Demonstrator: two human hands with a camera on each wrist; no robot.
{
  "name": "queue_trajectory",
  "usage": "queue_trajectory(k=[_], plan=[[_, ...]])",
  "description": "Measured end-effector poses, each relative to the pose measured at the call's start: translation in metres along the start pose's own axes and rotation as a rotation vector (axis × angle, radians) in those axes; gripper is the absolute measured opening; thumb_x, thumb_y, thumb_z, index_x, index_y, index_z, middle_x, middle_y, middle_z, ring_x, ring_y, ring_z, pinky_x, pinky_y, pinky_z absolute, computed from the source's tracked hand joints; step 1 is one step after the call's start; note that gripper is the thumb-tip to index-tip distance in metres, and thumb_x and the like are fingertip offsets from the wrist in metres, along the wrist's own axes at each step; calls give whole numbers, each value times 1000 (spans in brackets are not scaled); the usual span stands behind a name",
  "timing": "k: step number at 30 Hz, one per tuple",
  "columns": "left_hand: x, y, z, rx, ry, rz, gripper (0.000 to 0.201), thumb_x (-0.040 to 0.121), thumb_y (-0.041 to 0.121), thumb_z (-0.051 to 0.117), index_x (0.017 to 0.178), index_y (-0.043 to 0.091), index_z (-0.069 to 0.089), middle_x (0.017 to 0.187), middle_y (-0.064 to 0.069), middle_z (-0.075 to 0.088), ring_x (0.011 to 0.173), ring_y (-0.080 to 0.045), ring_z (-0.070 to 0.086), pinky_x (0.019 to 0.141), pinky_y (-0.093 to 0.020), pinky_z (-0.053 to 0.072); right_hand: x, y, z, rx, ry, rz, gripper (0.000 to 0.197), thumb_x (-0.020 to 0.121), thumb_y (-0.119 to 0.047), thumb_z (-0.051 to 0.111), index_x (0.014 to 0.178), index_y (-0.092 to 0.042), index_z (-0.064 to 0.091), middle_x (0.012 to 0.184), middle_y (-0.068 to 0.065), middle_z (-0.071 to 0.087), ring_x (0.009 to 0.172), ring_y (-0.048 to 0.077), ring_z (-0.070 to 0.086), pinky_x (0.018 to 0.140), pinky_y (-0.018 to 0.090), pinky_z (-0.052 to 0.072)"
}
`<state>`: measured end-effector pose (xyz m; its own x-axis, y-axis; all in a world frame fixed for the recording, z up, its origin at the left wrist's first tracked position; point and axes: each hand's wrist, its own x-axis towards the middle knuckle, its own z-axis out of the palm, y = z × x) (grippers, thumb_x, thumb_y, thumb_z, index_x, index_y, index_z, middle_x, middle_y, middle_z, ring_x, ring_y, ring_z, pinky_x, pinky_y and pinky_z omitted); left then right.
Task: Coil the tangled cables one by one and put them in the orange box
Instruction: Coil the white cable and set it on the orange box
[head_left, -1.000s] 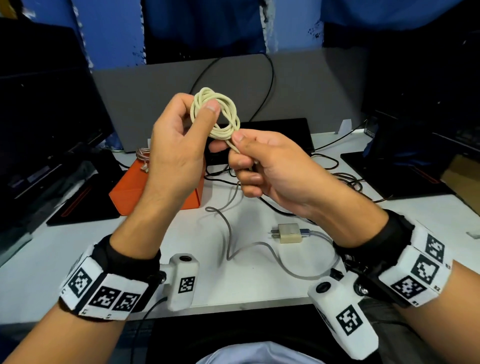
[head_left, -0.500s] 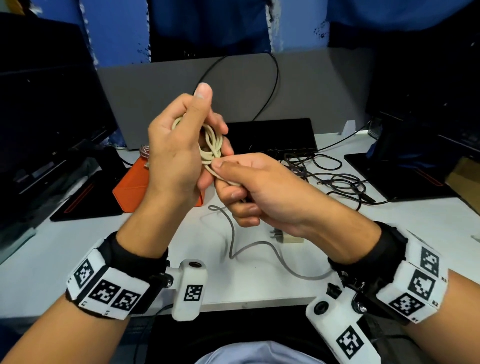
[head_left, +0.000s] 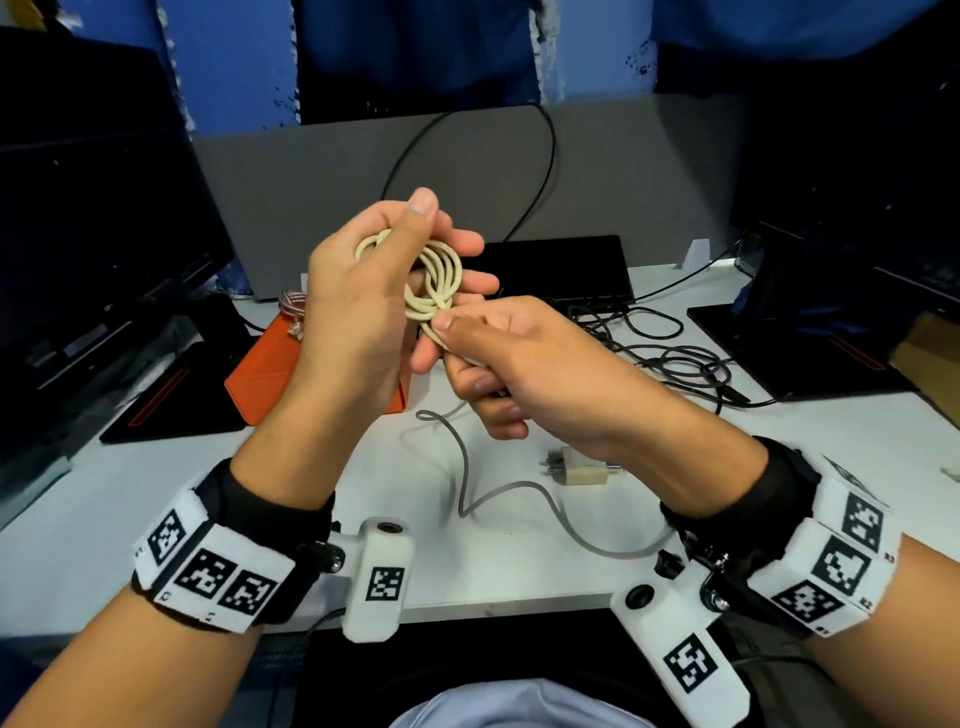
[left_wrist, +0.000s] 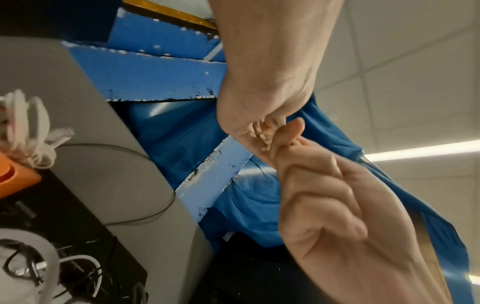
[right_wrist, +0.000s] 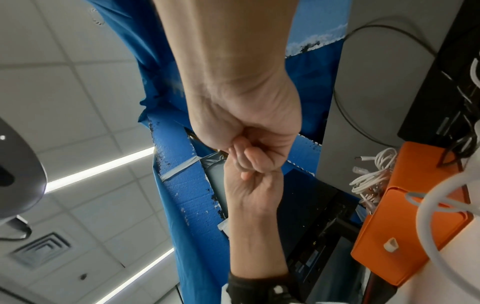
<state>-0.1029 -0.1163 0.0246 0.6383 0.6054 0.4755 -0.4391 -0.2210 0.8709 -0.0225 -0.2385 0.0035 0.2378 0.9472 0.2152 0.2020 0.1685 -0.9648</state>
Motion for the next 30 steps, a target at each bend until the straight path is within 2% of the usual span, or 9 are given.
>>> queue_trajectory(k=[2,4,6,10,15,18,22,26,30], plan=[[6,4,-10,41,-123,-69,29,105,33,52,109,7,65,105,-14,76,90,-32,76,75,-41,61,4,4,-1,-93,80,-28,37,113,-23,39,92,-6,64,56,-4,35,43,9,27,43,22,26],[12,8,-23,168,-236,-66,36,102,37,54,129,15,60,116,-11,74,101,-26,74,82,-39,61,10,9,-8,-216,190,-78,38,112,-23,41,88,-9,66,50,-12,41,39,2,34,43,14,29],[16,10,-32,303,-240,-34,40,101,30,61,138,18,55,116,-6,75,95,-20,74,79,-35,62,15,13,-17,-292,257,-106,39,112,-25,41,87,-14,68,47,-14,42,39,2,36,43,12,29],[19,8,-34,362,-218,-28,34,102,10,59,135,7,58,107,-7,78,94,-27,76,70,-29,64,16,15,-27,-386,232,-69,36,112,-30,43,96,-13,71,56,-2,43,47,9,34,49,26,29],[22,5,-34,475,-202,15,31,102,8,60,132,16,63,112,-3,74,96,-20,75,73,-29,63,18,18,-32,-405,206,-35,35,111,-32,45,106,-6,68,62,-5,58,46,8,44,50,28,39],[23,5,-37,533,-185,-4,30,100,11,63,129,21,68,95,-2,74,82,-21,76,73,-30,64,19,22,-32,-374,173,-25,36,110,-32,46,105,-3,66,65,-4,63,46,11,48,52,29,42],[28,8,-46,488,-166,-48,30,98,9,66,126,19,70,92,-5,76,79,-24,76,74,-31,64,19,18,-33,-329,94,26,35,108,-44,48,89,-21,65,87,5,76,55,21,60,62,38,52],[50,1,-77,458,2,-76,31,97,5,66,127,14,68,97,-12,75,73,-18,76,65,-21,61,19,17,-44,-456,101,91,38,107,-51,45,110,-21,68,102,0,76,66,21,71,75,39,62],[73,-22,-128,448,140,-264,34,98,0,62,132,6,63,104,-16,73,66,-15,76,63,-20,61,18,21,-58,-668,24,162,38,106,-54,45,103,-24,69,100,-7,75,76,19,75,83,43,62]])
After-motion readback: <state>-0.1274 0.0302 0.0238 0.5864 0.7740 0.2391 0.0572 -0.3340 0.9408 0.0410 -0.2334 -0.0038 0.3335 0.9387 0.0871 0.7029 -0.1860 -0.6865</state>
